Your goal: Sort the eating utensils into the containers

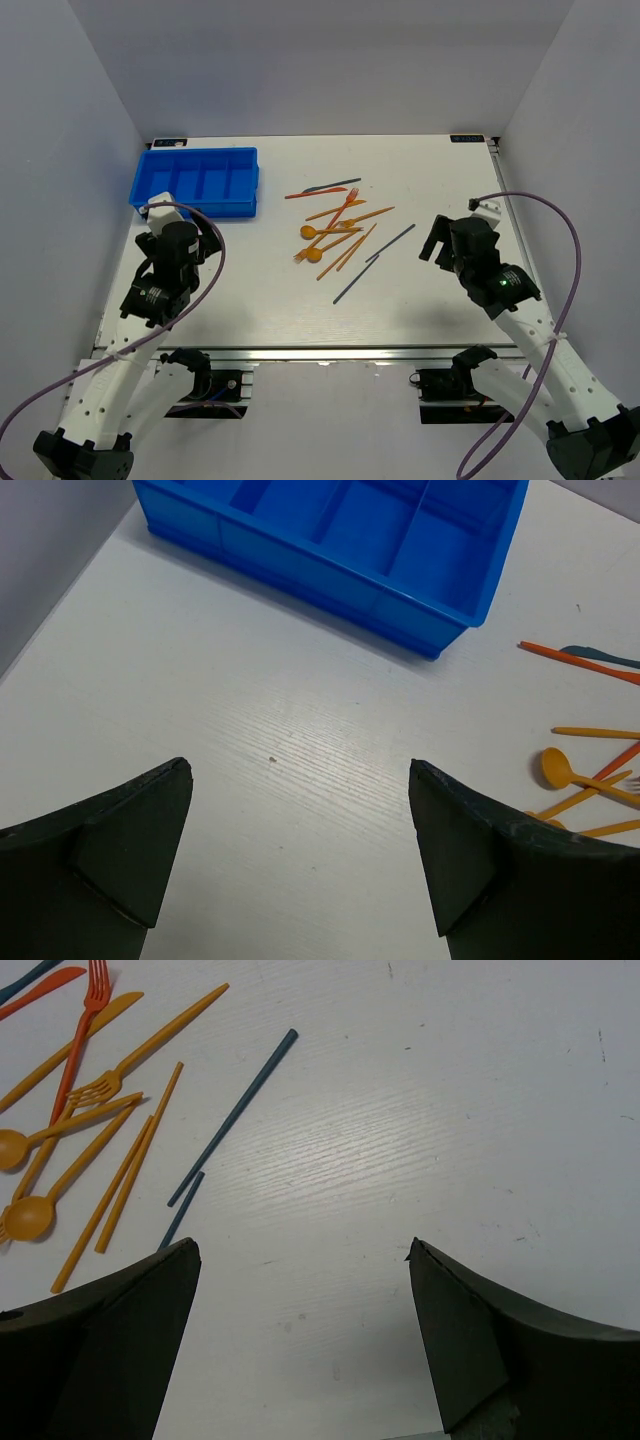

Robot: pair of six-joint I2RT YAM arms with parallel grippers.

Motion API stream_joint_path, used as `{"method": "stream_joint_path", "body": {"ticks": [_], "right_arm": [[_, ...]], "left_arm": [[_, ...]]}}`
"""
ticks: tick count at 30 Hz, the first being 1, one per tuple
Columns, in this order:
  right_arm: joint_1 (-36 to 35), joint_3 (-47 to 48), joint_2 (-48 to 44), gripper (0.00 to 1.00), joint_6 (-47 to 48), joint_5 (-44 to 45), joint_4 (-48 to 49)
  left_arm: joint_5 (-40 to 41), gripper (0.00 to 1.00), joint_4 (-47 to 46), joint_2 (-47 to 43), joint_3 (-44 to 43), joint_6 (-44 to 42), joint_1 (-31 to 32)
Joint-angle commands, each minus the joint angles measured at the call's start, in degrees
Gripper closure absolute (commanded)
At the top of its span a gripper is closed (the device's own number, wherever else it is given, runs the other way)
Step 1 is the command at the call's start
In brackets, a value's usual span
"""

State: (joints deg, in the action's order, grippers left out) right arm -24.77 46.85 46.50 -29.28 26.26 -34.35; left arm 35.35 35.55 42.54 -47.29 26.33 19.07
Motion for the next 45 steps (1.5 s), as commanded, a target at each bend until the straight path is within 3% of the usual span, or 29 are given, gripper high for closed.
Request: {"method": "stream_joint_path", "body": {"ticks": [1, 7, 10, 11, 13, 14, 15, 17, 20, 21, 26, 37, 43, 45], "right_arm": [[0.1, -1.0, 0.2, 0.11, -1.0, 1.0, 1.9], [0.1, -1.1, -0.3, 0.11, 0.5, -3.0, 2.7], [0.1, -0.8, -0.3, 0.11, 1.2, -2.4, 2.4], [0.2, -0.7, 0.1, 0.11, 1.2, -2.2, 2.1], [0.2, -0.4, 0.5, 0.11, 1.2, -2.1, 1.9], [0.2, -0.4, 0.9, 0.11, 1.2, -2.2, 1.8], [0.2, -0.3, 1.0, 0.11, 1.2, -2.0, 1.6], [0.2, 0.1, 0.9, 0.11, 1.3, -1.8, 0.8], [0.3, 0.6, -0.6, 0.11, 1.8, -1.1, -0.8], [0.3, 0.7, -1.0, 0.11, 2.1, -1.0, -1.2], [0.3, 1.5, -3.8, 0.11, 3.3, 0.4, -4.0], [0.3, 0.3, -6.0, 0.11, 4.4, -3.1, -3.4], [0.3, -0.1, -5.7, 0.11, 4.6, -3.8, -2.8], [0.3, 0.1, -5.9, 0.11, 4.6, -3.8, -2.8]], "left_arm": [[-1.8, 0.02, -1.0, -0.5, 0.4, -0.6, -0.3], [-5.5, 0.02, -1.1, 2.2, -1.7, -0.9, -0.3], [-15.2, 0.02, -3.7, 6.4, -3.6, -0.8, -0.1], [-19.5, 0.02, -4.3, 8.2, -4.2, 0.6, 2.1], [-18.3, 0.02, -6.3, 15.6, -6.9, 2.3, 9.0], [-15.0, 0.02, -7.2, 18.5, -8.1, 3.5, 20.1], [-10.0, 0.02, -9.0, 21.7, -9.5, 3.1, 25.1], [-12.8, 0.02, -11.2, 32.6, -14.8, -0.8, 34.6], [-16.4, 0.05, -12.5, 45.3, -22.0, -5.8, 39.4], [-16.7, 0.06, -12.7, 48.0, -23.4, -6.5, 39.6], [-20.4, 0.34, -12.5, 61.2, -29.3, -9.4, 39.7], [-21.3, 0.44, -10.8, 70.1, -29.4, -9.0, 39.7], [-24.2, 0.54, -9.6, 70.7, -27.1, -7.6, 39.7], [-26.6, 0.62, -9.3, 71.2, -26.0, -6.8, 39.7]]}}
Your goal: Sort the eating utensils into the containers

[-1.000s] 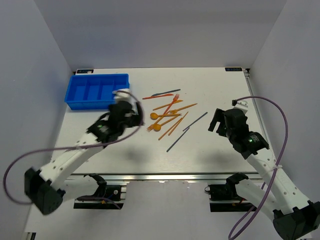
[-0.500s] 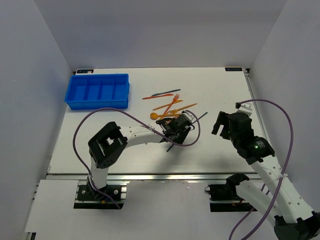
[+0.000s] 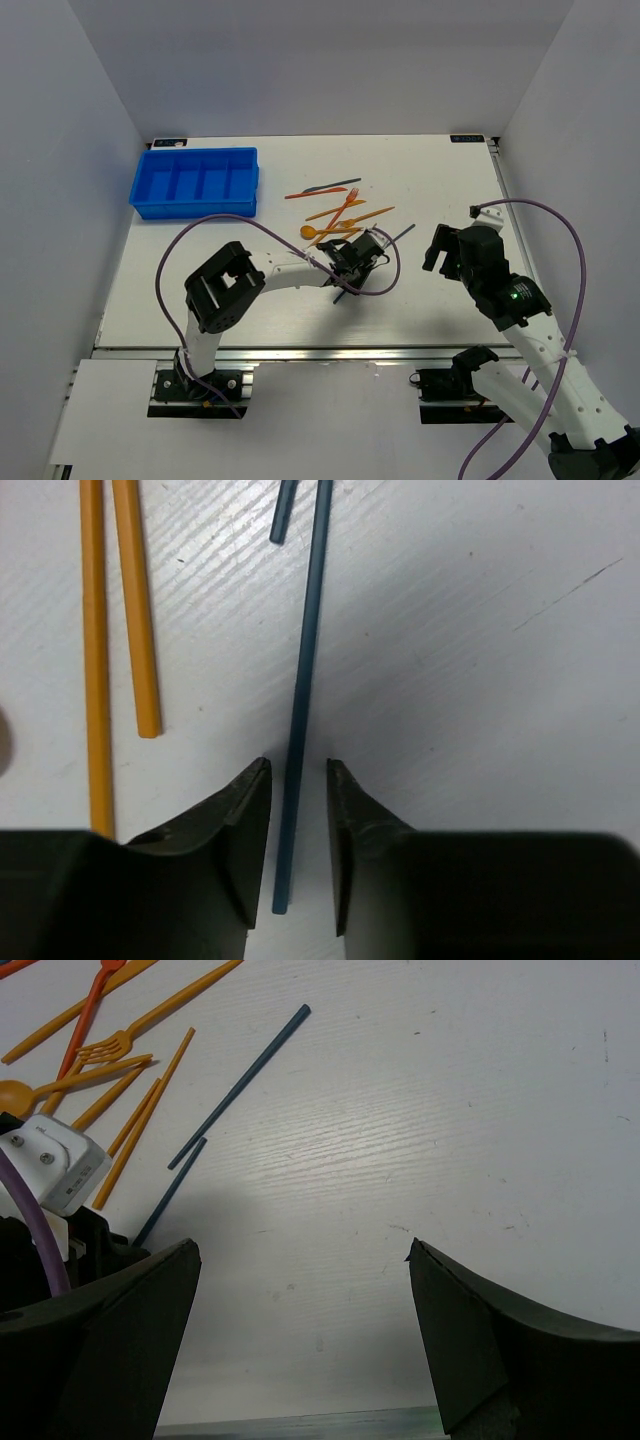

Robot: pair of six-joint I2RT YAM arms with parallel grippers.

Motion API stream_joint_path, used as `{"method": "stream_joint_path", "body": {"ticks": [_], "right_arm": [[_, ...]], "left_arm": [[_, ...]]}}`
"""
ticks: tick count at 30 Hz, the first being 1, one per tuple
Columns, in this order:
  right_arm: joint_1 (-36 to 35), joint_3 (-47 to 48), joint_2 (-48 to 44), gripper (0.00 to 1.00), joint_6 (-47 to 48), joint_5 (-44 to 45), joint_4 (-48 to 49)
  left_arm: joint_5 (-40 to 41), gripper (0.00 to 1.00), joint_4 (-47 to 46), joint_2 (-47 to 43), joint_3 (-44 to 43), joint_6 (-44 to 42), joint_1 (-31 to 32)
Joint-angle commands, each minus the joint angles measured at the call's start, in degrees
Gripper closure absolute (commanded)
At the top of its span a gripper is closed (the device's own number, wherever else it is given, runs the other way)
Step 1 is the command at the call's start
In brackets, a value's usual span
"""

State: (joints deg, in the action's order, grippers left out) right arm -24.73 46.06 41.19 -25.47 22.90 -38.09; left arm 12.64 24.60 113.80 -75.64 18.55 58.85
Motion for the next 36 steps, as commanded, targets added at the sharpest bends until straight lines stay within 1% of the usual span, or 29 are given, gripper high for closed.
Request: {"method": "stream_joint_path", "body": {"ticks": [1, 5, 6, 8, 12, 16, 22, 25, 26, 28, 29, 30, 31, 32, 34, 35, 36], "right_arm": [[0.3, 0.9, -0.6, 0.11, 0.8, -0.5, 0.9], [0.3, 1.0, -1.3, 0.11, 0.8, -0.8, 0.8], [0.3, 1.0, -1.3, 0.11, 0.8, -0.8, 0.8], [0.3, 1.2, -1.3, 0.11, 0.9, -0.9, 0.7], [0.3, 1.9, -1.2, 0.11, 1.0, -1.2, 0.6], [0.3, 2.4, -1.1, 0.11, 1.2, -1.4, 0.4], [0.3, 3.2, -1.0, 0.11, 1.6, -0.8, 0.1], [0.3, 3.2, -0.8, 0.11, 1.5, -0.8, 0.2], [0.3, 3.1, -0.7, 0.11, 1.5, -0.9, 0.3], [0.3, 2.9, -0.6, 0.11, 1.6, -1.1, 0.6], [0.4, 2.9, -0.4, 0.11, 1.5, -1.4, 0.9], [0.3, 2.8, -0.2, 0.11, 1.5, -1.4, 1.3], [0.3, 2.9, 0.0, 0.11, 1.4, -1.8, 1.6], [0.3, 2.9, 0.6, 0.11, 1.6, -2.1, 2.1], [0.3, 2.9, 1.3, 0.11, 1.7, -2.7, 2.9], [0.3, 2.9, 2.0, 0.11, 1.8, -2.9, 3.4], [0.3, 2.8, 2.4, 0.11, 1.9, -3.2, 3.8]], "left_arm": [[-4.1, 0.64, 2.5, 0.1, 2.7, 1.3, 0.0], [-5.1, 0.72, 3.4, 0.6, 4.7, 2.2, 0.2], [-5.3, 0.77, 3.4, 0.6, 5.4, 2.5, 0.1], [-5.3, 0.83, 4.2, 0.6, 5.7, 2.7, 0.2], [-3.4, 0.99, 6.3, 0.0, 4.7, 3.0, 0.3], [-1.7, 1.00, 8.4, -2.9, 2.2, 2.5, 0.5], [0.7, 1.00, 10.0, -12.4, -1.7, 1.3, 0.7], [5.8, 1.00, 11.4, -16.8, -3.5, 2.0, 0.7], [10.0, 1.00, 11.8, -17.7, -3.8, 2.4, 0.6], [14.5, 1.00, 12.6, -20.1, -4.5, 3.6, -0.3], [16.5, 1.00, 12.9, -20.6, -4.7, 4.2, -1.3], [18.7, 1.00, 13.2, -21.1, -5.0, 5.1, -4.5], [18.9, 1.00, 13.5, -21.5, -5.5, 5.1, -6.7], [18.4, 1.00, 13.3, -21.8, -5.9, 4.8, -12.1], [17.8, 1.00, 12.2, -21.7, -7.4, 3.3, -17.8], [17.2, 1.00, 11.9, -21.1, -8.6, 2.5, -22.6], [16.2, 1.00, 11.7, -20.3, -10.1, 0.4, -24.8]]}}
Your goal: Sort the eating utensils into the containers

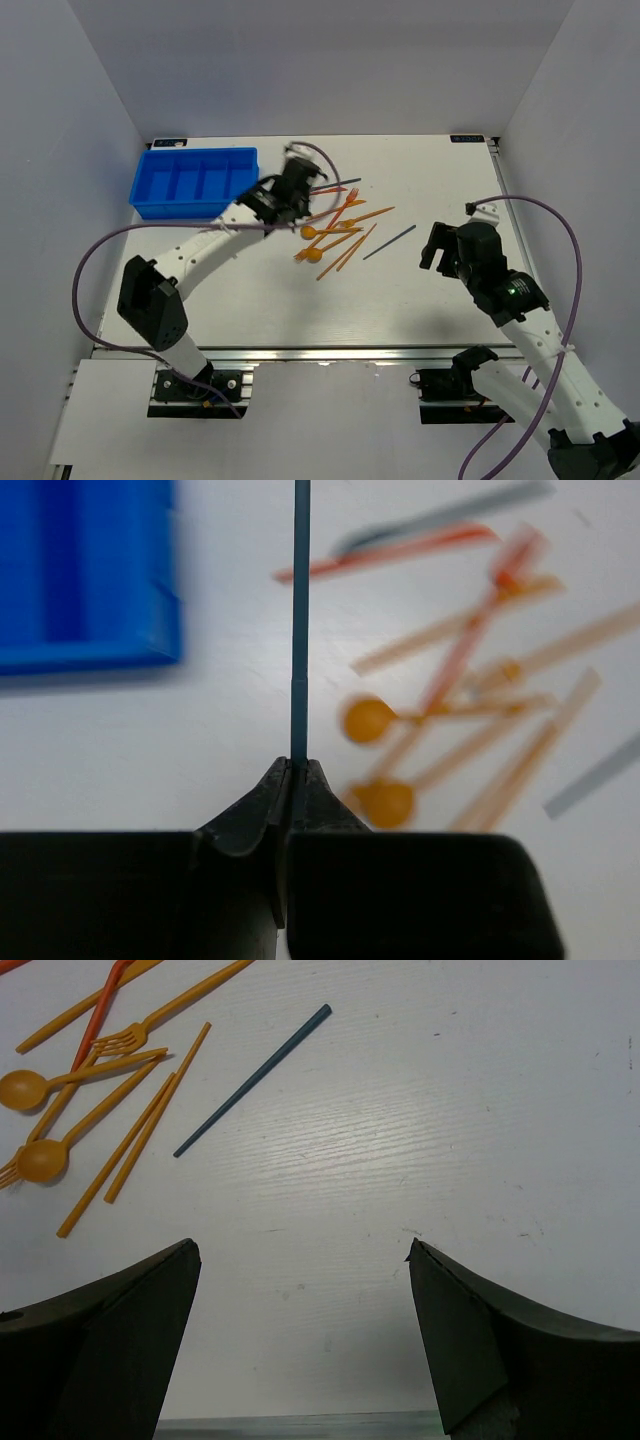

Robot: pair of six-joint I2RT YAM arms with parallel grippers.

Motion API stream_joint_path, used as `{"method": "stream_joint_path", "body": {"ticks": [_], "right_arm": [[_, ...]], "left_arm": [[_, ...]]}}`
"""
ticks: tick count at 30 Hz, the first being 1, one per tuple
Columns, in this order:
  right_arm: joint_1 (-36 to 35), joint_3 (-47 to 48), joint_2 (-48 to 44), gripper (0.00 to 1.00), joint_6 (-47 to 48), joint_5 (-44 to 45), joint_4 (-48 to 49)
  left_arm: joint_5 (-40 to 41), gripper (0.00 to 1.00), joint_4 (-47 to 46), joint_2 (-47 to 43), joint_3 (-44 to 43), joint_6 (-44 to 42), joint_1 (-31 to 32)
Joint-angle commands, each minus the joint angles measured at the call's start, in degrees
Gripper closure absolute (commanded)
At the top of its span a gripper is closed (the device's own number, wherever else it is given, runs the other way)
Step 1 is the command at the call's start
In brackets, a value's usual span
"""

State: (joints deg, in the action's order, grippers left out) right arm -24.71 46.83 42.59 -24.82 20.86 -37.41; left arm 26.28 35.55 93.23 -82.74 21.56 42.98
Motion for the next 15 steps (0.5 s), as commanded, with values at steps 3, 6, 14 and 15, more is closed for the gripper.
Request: {"method": "stream_joint_path", "body": {"ticks": [3, 6, 14, 15], "right_arm": [[0.3, 2.0, 2.8, 0.11, 1.6, -2.5, 5.1], [0.3, 2.5, 4.8, 0.11, 2.0, -4.0, 6.0], [0.3, 0.9, 6.4, 0.11, 2.3, -6.0, 8.5], [0.3, 0.6, 6.5, 0.11, 2.3, -6.0, 8.8]], "left_arm": [[0.1, 1.00, 0.1, 5.1, -11.0, -6.2, -16.4], [-3.3, 1.00, 1.8, 12.6, -20.2, -8.6, -23.5], [-12.0, 1.00, 7.7, 30.2, -40.3, -6.5, -33.1], [-12.0, 1.00, 6.8, 31.1, -40.0, -6.0, -33.1]]}}
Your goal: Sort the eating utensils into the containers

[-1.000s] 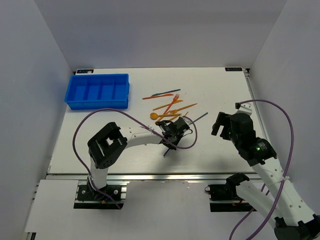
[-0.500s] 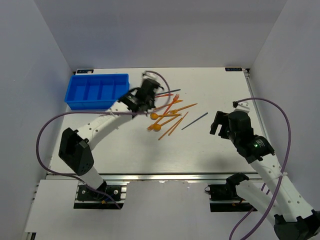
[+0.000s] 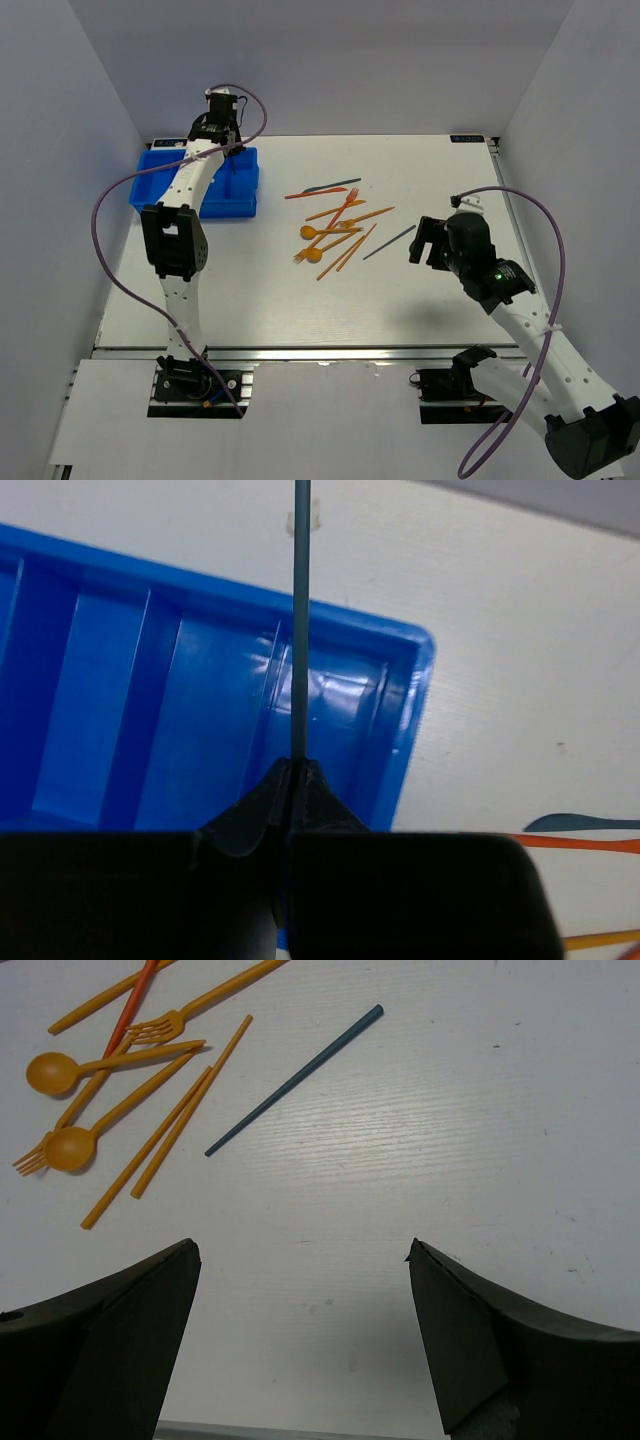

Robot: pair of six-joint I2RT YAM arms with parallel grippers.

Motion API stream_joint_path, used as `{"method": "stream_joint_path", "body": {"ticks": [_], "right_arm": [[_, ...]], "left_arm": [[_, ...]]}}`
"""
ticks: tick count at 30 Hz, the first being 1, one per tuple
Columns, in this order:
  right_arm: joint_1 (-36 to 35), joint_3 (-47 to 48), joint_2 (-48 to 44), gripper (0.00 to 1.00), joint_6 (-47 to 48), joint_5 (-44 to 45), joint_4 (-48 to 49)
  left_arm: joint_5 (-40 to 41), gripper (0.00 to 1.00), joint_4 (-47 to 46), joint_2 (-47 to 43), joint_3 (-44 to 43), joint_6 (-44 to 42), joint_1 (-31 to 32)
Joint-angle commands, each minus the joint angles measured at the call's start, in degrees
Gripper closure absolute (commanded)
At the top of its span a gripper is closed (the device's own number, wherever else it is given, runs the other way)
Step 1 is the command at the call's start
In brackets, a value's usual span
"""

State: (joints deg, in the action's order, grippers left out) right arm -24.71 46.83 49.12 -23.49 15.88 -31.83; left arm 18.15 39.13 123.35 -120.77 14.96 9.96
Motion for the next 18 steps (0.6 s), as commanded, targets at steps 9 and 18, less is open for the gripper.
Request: {"method": "stream_joint_path", "body": {"ticks": [9, 18], "right_arm": [[0.3, -0.6, 1.1, 0.11, 1.2, -2.1, 4.3], [0.3, -1.1, 1.6, 0.11, 1.2, -2.4, 4.7]], "left_arm": [[-5.0, 1.00, -3.4, 2.6, 4.9, 3.6, -1.0], [-6.8, 1.00, -5.5, 0.8, 11.3, 7.6, -1.5]]}}
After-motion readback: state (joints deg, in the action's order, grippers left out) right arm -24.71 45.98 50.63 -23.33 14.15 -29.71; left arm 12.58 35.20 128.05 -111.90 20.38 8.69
